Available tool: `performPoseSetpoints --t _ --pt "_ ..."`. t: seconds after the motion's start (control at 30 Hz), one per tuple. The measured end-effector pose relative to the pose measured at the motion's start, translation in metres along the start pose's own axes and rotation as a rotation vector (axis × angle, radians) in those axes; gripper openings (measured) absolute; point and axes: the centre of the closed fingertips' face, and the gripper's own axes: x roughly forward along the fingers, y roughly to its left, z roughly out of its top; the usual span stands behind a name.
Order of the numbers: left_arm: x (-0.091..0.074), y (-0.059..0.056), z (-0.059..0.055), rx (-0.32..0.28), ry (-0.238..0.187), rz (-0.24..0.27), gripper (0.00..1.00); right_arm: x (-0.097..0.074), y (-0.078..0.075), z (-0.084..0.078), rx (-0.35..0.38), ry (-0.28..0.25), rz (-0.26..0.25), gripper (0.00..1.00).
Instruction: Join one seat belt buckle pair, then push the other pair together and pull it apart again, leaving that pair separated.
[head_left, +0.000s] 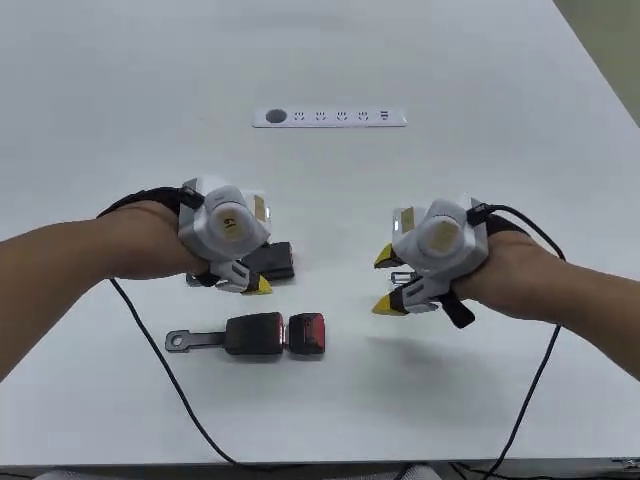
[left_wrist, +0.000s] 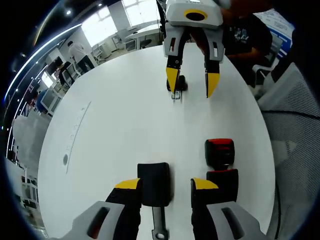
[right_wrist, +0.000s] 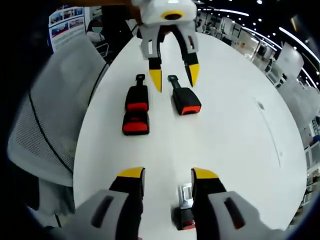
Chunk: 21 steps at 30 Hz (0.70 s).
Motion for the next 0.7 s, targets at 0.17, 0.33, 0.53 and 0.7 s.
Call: performPoseSetpoints --t 0.17,0.33,0.53,0.7 --pt "0.004 0.012 -0.012 -0.005 0.021 -0.004 0.4 -0.008 -0.01 -0.024 0.013 0.027 -0.008 0.37" --pt "0.012 0.016 -0.025 -0.022 0.049 -0.019 0.41 -0.014 -0.022 -0.047 0.017 0.053 -0.02 0.37" --pt "0.021 0.014 -0.035 0.014 0.082 -0.041 0.39 -0.016 -0.024 -0.062 0.025 0.082 -0.009 0.37" --pt "0.025 0.011 -0.039 0.024 0.103 -0.067 0.39 -0.013 -0.025 -0.075 0.012 0.116 -0.005 0.38"
